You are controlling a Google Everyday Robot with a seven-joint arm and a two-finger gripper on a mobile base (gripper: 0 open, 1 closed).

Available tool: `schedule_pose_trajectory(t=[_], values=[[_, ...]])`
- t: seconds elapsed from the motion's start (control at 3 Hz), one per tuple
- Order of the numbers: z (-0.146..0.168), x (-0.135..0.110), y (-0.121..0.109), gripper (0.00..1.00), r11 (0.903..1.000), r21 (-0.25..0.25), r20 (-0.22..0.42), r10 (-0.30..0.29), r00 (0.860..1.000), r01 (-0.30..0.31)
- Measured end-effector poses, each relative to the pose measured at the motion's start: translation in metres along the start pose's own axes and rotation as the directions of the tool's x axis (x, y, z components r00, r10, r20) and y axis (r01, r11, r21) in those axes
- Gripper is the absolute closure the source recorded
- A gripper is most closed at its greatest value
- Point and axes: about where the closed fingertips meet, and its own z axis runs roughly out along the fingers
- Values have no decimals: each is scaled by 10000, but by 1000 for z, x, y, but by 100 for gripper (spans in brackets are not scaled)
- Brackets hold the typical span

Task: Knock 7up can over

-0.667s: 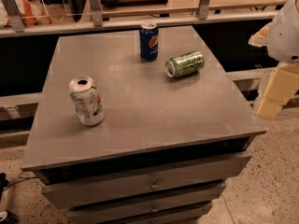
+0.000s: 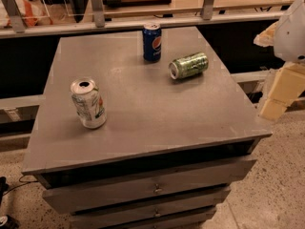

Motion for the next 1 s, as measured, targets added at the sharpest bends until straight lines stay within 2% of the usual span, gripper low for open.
schedule_pose_trajectory(t=[0.33, 0.67, 1.0], values=[[3, 0, -9, 0, 9993, 155, 1086, 330, 9935, -349], [11, -22, -15, 0, 9977, 193, 3152, 557, 9474, -650], [16, -62, -15, 0, 9973, 5, 4999, 633, 8638, -733]])
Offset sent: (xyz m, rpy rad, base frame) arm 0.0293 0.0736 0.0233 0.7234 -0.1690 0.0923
